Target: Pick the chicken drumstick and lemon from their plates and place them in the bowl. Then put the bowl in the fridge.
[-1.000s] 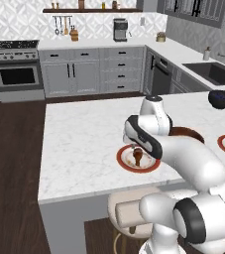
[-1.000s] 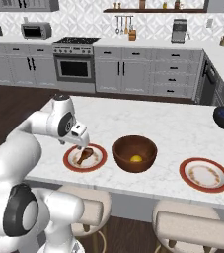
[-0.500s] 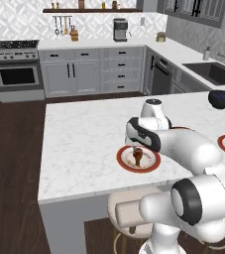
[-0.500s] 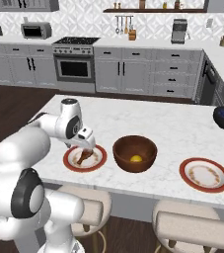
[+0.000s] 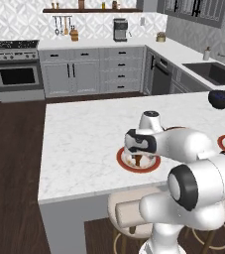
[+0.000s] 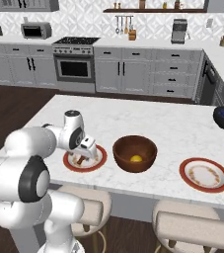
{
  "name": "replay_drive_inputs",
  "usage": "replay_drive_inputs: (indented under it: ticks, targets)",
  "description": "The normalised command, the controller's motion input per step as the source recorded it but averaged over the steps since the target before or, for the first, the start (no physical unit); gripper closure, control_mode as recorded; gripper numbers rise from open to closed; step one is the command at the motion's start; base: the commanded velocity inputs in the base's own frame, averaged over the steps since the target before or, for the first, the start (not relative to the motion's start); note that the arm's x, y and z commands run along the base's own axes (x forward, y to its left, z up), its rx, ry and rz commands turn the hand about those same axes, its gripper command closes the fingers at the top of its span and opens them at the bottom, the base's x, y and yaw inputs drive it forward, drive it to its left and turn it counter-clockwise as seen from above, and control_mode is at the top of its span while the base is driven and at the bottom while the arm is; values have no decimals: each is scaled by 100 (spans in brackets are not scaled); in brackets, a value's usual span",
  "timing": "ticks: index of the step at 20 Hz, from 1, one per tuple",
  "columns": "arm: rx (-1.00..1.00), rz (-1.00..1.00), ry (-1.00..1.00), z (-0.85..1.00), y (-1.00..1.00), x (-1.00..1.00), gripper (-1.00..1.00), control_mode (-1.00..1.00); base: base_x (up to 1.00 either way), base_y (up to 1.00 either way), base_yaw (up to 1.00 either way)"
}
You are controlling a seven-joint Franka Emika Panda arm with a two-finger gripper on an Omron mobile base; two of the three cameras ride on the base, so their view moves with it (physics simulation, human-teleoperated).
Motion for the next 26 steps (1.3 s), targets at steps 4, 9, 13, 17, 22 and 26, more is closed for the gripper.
replay_drive_inputs:
  ticks: [4, 9, 13, 17, 22, 26]
  targets:
    - [0, 0, 0, -20, 0, 43, -100, -100, 0, 0, 0]
    - [0, 0, 1, -12, 0, 30, -100, -100, 0, 0, 0]
    - [0, 0, 0, -16, 0, 30, -100, -100, 0, 0, 0]
    - [0, 0, 0, -38, 0, 12, -100, -100, 0, 0, 0]
    - [0, 0, 0, -48, 0, 19, 100, -100, 0, 0, 0]
    - [0, 0, 0, -29, 0, 3, 100, -100, 0, 0, 0]
